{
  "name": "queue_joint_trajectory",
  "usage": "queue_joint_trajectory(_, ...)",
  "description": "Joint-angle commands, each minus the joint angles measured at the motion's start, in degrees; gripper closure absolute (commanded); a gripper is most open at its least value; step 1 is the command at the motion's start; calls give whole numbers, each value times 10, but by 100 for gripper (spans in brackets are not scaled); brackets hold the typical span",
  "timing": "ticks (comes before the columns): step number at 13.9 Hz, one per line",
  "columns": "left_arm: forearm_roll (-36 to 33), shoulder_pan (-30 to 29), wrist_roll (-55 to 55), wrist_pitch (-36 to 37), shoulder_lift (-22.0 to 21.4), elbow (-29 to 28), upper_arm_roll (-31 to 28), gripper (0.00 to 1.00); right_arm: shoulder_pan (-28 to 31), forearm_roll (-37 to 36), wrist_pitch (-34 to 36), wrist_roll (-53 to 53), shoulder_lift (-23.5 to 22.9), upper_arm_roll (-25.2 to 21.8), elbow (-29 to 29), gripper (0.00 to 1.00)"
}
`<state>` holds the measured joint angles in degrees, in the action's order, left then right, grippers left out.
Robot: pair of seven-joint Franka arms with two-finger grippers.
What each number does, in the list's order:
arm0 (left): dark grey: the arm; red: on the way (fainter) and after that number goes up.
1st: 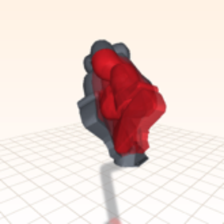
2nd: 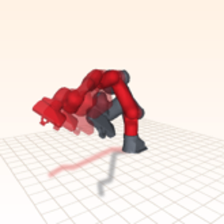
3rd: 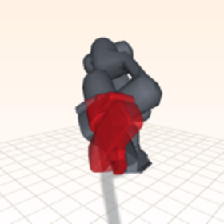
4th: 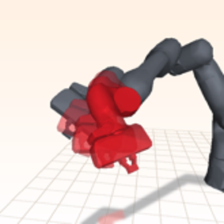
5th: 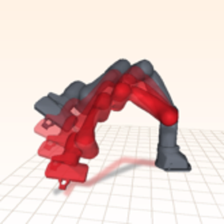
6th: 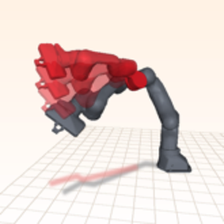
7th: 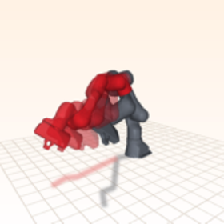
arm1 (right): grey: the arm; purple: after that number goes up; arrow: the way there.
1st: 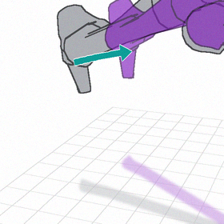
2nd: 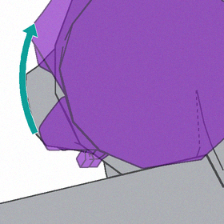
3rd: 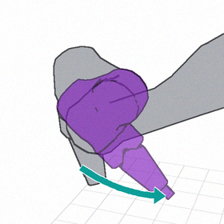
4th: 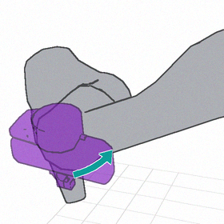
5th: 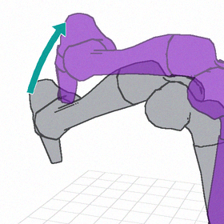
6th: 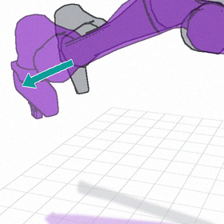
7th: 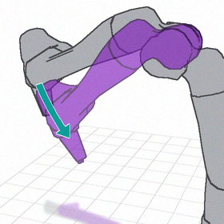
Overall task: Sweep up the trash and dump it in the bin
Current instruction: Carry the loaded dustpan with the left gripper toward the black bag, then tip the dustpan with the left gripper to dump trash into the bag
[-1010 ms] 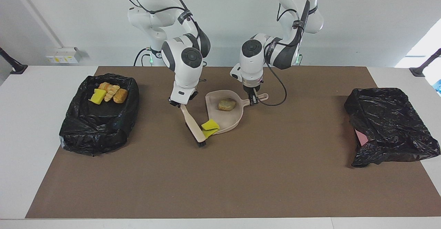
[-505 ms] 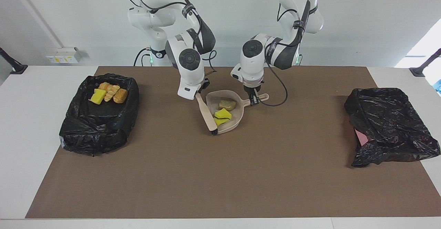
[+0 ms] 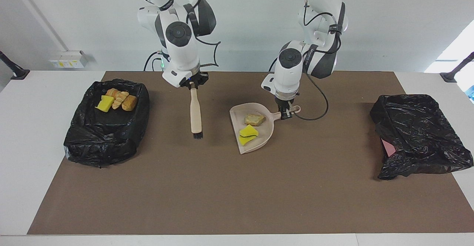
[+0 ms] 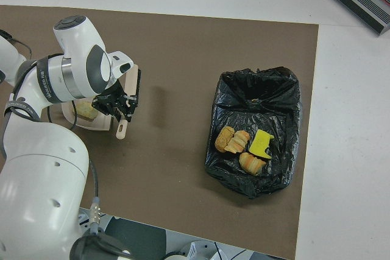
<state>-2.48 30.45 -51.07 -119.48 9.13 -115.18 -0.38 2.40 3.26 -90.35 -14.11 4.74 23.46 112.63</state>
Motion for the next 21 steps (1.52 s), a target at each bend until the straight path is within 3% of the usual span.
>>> queue_joint_trajectory(1,23,-52,-71,1,0,41,1,100,-36,-3,46,-77,82,12,39,100)
queue_joint_trajectory(3,23,-80,-115,8,5,69,1,100,-77,21,18,-126,105,12,78,100)
queue_joint_trajectory(6,24,-128,-193,33,9,114,1,100,-153,94,-57,-200,92,13,117,100)
queue_joint_trajectory(10,38,-197,-290,104,9,181,1,100,-238,101,-167,-297,17,12,127,100)
queue_joint_trajectory(15,28,-291,-434,180,2,234,-3,100,-259,100,-242,-304,-11,13,166,100)
queue_joint_trajectory(21,27,-433,-611,173,3,241,-7,100,-281,100,-287,-299,-33,13,178,100)
